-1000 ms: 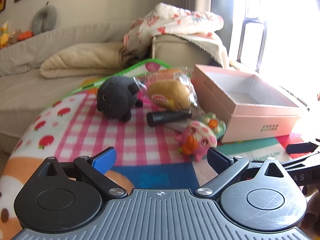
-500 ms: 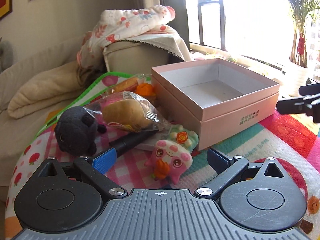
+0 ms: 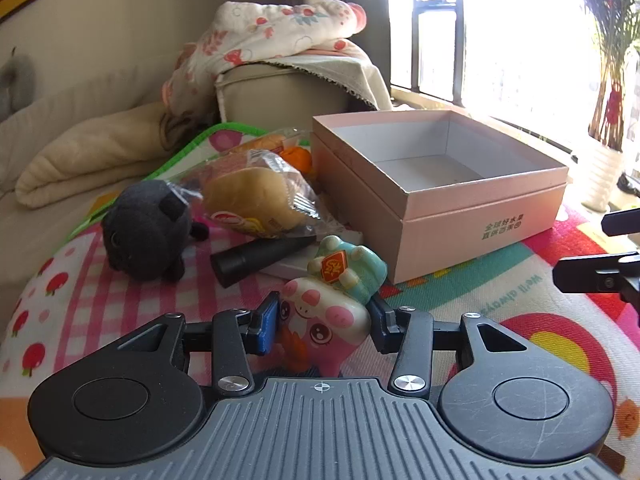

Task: Organize objects
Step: 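Grasp the black plush cat with the right tool while the left tool grasps the squishy toy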

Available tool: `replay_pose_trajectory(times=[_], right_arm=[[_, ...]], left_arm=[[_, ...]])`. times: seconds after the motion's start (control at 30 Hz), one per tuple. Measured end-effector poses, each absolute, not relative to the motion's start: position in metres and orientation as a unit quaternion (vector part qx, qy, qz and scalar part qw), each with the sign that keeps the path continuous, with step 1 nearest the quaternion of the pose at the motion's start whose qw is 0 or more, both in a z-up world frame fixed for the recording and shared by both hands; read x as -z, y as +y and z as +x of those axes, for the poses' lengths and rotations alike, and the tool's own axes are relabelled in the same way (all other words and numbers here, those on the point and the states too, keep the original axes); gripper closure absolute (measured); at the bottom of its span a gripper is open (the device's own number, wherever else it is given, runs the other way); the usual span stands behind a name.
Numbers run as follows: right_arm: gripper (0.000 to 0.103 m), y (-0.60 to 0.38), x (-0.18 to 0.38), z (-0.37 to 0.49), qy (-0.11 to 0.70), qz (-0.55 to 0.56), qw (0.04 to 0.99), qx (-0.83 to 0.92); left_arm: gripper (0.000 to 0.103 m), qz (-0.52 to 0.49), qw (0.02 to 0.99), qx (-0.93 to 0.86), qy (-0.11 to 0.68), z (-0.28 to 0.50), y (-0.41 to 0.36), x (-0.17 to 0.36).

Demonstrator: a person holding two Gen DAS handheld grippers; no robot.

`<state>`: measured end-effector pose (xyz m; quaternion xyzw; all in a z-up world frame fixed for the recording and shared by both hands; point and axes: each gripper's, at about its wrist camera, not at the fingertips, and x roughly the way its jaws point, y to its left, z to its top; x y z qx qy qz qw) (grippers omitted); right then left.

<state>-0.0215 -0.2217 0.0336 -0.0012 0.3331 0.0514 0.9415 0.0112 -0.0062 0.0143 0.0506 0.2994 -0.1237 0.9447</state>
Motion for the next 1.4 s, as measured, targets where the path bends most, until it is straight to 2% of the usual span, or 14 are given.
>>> replay_pose_trajectory(times=[0.2, 0.43, 0.67, 0.87, 0.9, 0.93, 0.97, 1.03, 1.13, 1.4], right_arm=[[0.000, -0.163, -0.045, -0.020, 0.308, -0.080, 0.944, -0.083], [0.000, -0.057, -0.062, 0.011, 0.234, -0.189, 0.943, -0.143], [0.000, 0.047, -0.080, 0.077, 0.198, -0.191, 0.943, -0.186], [0.000, 0.101, -0.031, 0.153, 0.284, -0.274, 0.912, -0.110], [0.003, 0.102, -0.024, 0.157, 0.295, -0.281, 0.908, -0.103], [0.017, 0.099, -0.017, 0.158, 0.308, -0.283, 0.903, -0.101], [0.024, 0.096, -0.012, 0.157, 0.320, -0.280, 0.899, -0.105], [0.030, 0.090, -0.013, 0.149, 0.317, -0.275, 0.901, -0.112], [0.032, 0.083, -0.025, 0.127, 0.309, -0.275, 0.901, -0.126], [0.031, 0.015, -0.092, 0.036, 0.304, -0.172, 0.908, -0.232]], left_arm=[[0.054, 0.008, 0.951, 0.075, 0.300, -0.051, 0.067, -0.038], [0.054, -0.043, 0.952, 0.012, 0.302, -0.067, 0.127, -0.039], [0.054, -0.069, 0.951, -0.011, 0.302, -0.066, 0.156, -0.034], [0.054, -0.093, 0.947, 0.010, 0.308, -0.075, 0.167, -0.025], [0.054, -0.100, 0.945, 0.013, 0.312, -0.076, 0.169, -0.022], [0.054, -0.105, 0.943, 0.015, 0.315, -0.076, 0.169, -0.019], [0.054, -0.106, 0.944, 0.016, 0.313, -0.077, 0.170, -0.018], [0.055, -0.106, 0.944, 0.017, 0.311, -0.078, 0.168, -0.018], [0.055, -0.107, 0.944, 0.024, 0.310, -0.081, 0.165, -0.022], [0.055, -0.066, 0.946, 0.037, 0.314, -0.096, 0.139, -0.037]])
